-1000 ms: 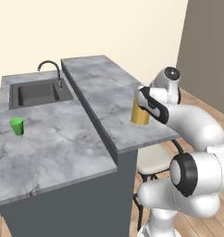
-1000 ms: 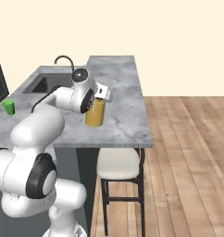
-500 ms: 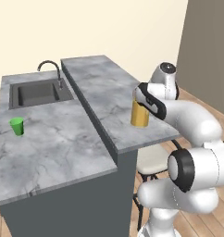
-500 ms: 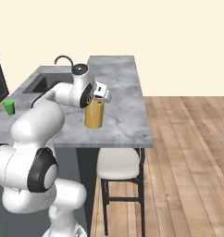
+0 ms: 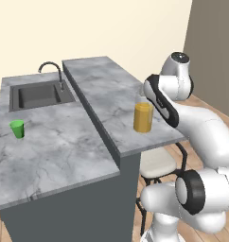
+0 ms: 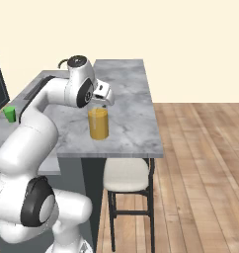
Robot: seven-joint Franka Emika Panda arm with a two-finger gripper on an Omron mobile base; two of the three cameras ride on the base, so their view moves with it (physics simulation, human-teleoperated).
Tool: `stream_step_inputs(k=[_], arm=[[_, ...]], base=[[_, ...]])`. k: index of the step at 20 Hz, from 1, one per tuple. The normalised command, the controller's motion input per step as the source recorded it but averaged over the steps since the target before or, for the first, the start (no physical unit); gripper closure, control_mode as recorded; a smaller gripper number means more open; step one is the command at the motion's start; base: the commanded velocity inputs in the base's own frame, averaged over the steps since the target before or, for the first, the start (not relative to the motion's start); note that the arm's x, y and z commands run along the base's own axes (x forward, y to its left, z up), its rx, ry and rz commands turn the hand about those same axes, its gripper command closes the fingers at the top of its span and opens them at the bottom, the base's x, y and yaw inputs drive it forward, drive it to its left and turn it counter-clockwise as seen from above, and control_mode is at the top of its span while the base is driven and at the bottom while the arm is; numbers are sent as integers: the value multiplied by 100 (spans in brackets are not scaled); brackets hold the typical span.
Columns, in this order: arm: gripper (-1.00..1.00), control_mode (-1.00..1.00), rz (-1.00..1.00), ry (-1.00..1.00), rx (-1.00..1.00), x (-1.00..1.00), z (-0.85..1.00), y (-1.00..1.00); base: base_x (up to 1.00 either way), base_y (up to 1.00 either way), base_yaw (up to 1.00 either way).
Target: Place the pitcher and cup on the dining counter for serving.
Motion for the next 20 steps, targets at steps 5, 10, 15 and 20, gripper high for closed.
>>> stream_step_inputs(k=[5, 10, 15, 20], arm=[[-100, -100, 0, 0, 0, -100, 29, 27], [-100, -100, 0, 4, 0, -100, -36, 45], [-100, -100, 0, 4, 0, -77, -36, 0], [-100, -100, -1, 0, 0, -10, -2, -6]], base=[[0, 0, 0], [0, 0, 0], [0, 0, 0], [0, 0, 0]])
